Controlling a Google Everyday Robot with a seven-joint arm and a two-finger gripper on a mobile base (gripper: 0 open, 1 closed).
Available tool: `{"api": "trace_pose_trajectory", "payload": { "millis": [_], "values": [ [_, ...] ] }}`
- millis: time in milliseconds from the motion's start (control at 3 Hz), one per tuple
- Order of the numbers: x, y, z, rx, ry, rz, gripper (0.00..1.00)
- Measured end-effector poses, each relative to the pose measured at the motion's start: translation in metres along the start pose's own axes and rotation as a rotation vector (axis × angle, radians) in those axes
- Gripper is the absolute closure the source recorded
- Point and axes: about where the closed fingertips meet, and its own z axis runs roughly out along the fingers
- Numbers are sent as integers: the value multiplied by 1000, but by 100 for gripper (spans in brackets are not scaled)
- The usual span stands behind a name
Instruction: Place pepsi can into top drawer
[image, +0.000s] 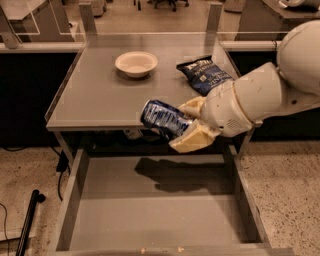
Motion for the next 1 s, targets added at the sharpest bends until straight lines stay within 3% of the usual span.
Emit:
{"api": "trace_pose_trajectory", "payload": {
  "millis": [1000],
  "values": [
    [86,46,79,-66,10,128,100]
  ]
}}
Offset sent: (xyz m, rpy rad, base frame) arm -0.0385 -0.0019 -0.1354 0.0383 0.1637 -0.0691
